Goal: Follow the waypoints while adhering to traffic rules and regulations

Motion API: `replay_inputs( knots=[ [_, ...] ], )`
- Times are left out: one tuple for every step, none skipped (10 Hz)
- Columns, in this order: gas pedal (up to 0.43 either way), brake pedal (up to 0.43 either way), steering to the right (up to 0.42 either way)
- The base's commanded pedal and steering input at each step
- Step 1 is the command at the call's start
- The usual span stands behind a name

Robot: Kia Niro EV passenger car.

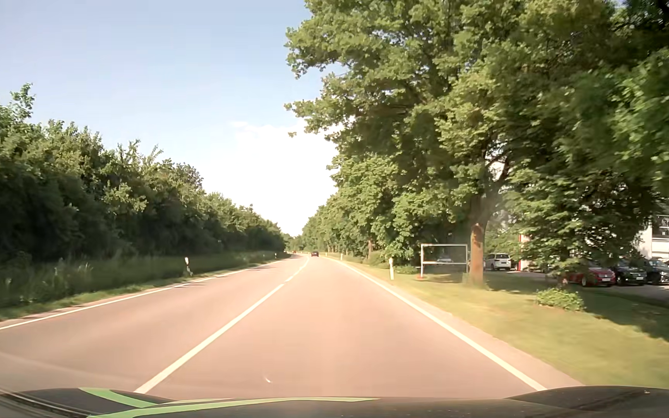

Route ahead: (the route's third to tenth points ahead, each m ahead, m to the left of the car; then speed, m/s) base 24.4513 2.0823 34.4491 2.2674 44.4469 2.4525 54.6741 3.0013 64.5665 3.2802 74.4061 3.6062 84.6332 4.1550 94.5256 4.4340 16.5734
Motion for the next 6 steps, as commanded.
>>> replay_inputs(
  knots=[
    [0.24,0.0,-0.003],
    [0.228,0.0,-0.003],
    [0.228,0.0,-0.003],
    [0.22,0.0,-0.003],
    [0.209,0.0,-0.003],
    [0.189,0.0,-0.003]
  ],
)
